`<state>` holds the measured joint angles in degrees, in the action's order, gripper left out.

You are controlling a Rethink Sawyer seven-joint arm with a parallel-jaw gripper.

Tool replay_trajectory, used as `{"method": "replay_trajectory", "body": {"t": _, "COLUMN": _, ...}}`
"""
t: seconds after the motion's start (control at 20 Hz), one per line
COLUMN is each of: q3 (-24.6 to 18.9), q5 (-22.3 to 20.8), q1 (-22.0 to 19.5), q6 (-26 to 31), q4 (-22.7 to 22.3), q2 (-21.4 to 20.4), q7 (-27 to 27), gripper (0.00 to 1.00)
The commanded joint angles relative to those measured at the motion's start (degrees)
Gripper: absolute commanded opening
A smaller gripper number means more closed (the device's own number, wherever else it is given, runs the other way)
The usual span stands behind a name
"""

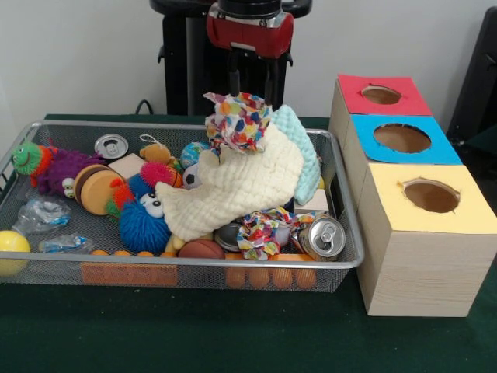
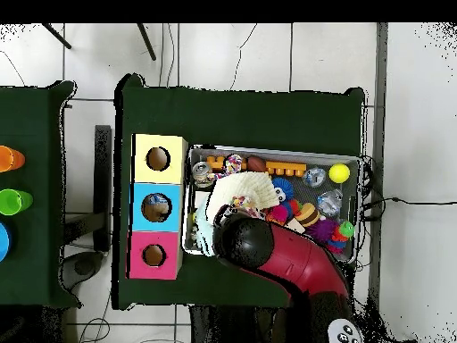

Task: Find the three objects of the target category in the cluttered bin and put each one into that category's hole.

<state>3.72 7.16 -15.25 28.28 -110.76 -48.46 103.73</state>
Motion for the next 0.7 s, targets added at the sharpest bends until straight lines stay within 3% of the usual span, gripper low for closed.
{"method": "replay_trajectory", "body": {"t": 0.05, "q3": -0.4, "q5": -0.2, "q1": -0.1, "q6": 8.4, "q4": 3.9, "q2": -0.8, "q7": 7.0, "gripper": 1.0}}
{"method": "replay_trajectory", "body": {"t": 0.45, "q3": 1.1, "q5": -0.8, "q1": -0.5, "q6": 21.8, "q4": 8.8, "q2": -7.1, "q7": 6.3, "gripper": 1.0}}
{"method": "replay_trajectory", "body": {"t": 0.7, "q3": 0.9, "q5": -2.0, "q1": -1.8, "q6": 25.8, "q4": 11.8, "q2": -7.1, "q7": 4.6, "gripper": 1.0}}
